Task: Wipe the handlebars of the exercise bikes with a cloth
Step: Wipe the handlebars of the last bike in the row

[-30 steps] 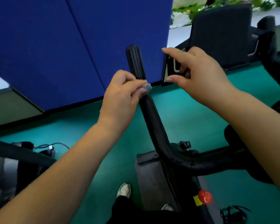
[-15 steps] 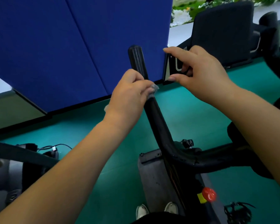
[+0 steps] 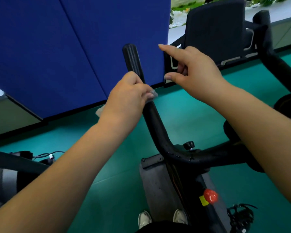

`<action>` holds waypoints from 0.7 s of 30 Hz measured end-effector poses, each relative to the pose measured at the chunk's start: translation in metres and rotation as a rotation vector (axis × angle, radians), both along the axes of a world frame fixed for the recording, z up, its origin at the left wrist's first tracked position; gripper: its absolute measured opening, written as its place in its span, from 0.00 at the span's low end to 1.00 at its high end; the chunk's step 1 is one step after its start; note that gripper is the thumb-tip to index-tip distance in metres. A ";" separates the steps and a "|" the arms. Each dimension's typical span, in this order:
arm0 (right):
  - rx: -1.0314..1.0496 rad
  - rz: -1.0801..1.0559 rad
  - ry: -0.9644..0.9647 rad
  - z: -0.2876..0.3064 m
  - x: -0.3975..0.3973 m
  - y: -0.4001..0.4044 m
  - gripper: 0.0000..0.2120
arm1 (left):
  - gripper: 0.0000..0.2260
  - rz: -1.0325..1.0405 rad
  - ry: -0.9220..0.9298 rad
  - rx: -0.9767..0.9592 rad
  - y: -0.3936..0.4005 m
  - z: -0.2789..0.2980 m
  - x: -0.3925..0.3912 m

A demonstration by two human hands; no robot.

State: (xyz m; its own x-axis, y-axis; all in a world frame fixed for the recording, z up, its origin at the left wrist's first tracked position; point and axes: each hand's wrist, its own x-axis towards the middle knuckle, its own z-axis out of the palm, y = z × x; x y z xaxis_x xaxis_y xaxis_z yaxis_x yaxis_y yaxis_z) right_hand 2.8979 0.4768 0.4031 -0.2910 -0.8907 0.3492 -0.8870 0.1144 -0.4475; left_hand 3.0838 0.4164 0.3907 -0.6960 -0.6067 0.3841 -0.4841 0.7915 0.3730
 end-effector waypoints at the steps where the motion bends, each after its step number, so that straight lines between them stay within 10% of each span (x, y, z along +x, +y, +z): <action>1: -0.003 0.004 0.005 0.000 0.000 0.000 0.30 | 0.07 -0.013 -0.013 -0.007 0.009 -0.001 0.004; 21: 0.010 0.103 0.117 0.002 -0.012 0.002 0.29 | 0.06 0.136 0.111 0.125 0.102 -0.016 0.022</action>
